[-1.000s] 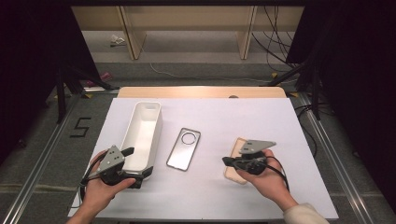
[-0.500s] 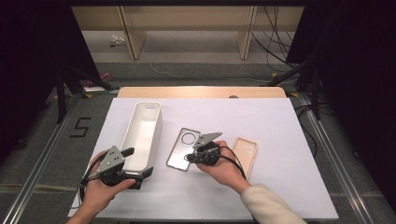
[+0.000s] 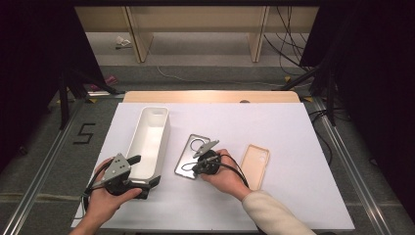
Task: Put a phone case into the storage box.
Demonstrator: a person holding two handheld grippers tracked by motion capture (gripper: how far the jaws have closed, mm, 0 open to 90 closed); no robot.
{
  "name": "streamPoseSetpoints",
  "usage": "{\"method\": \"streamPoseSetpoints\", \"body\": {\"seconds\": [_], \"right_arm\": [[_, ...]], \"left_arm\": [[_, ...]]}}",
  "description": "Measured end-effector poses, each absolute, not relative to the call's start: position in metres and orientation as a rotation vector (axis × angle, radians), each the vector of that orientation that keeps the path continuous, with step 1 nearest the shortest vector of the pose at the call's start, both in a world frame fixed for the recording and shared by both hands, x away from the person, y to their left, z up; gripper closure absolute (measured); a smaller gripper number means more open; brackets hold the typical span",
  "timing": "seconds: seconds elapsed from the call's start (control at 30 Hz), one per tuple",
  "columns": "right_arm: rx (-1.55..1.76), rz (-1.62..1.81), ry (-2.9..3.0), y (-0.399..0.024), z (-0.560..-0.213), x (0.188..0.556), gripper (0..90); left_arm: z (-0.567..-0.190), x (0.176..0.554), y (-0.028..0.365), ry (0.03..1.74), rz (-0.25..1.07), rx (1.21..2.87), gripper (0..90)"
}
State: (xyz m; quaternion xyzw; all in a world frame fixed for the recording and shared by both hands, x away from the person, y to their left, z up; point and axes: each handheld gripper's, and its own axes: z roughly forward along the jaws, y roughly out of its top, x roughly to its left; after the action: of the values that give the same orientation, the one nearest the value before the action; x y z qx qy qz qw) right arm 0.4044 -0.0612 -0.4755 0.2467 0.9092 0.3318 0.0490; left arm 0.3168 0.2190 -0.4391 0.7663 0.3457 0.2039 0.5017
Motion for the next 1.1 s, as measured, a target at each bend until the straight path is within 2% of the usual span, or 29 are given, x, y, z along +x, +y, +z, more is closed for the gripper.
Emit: {"method": "streamPoseSetpoints", "body": {"seconds": [1.1], "right_arm": [[0.766,0.939,2.772,-0.077,-0.472,0.413,90.0]], "left_arm": [[-0.439,0.316,0.218,0.828,0.486,1.856,2.2]]}}
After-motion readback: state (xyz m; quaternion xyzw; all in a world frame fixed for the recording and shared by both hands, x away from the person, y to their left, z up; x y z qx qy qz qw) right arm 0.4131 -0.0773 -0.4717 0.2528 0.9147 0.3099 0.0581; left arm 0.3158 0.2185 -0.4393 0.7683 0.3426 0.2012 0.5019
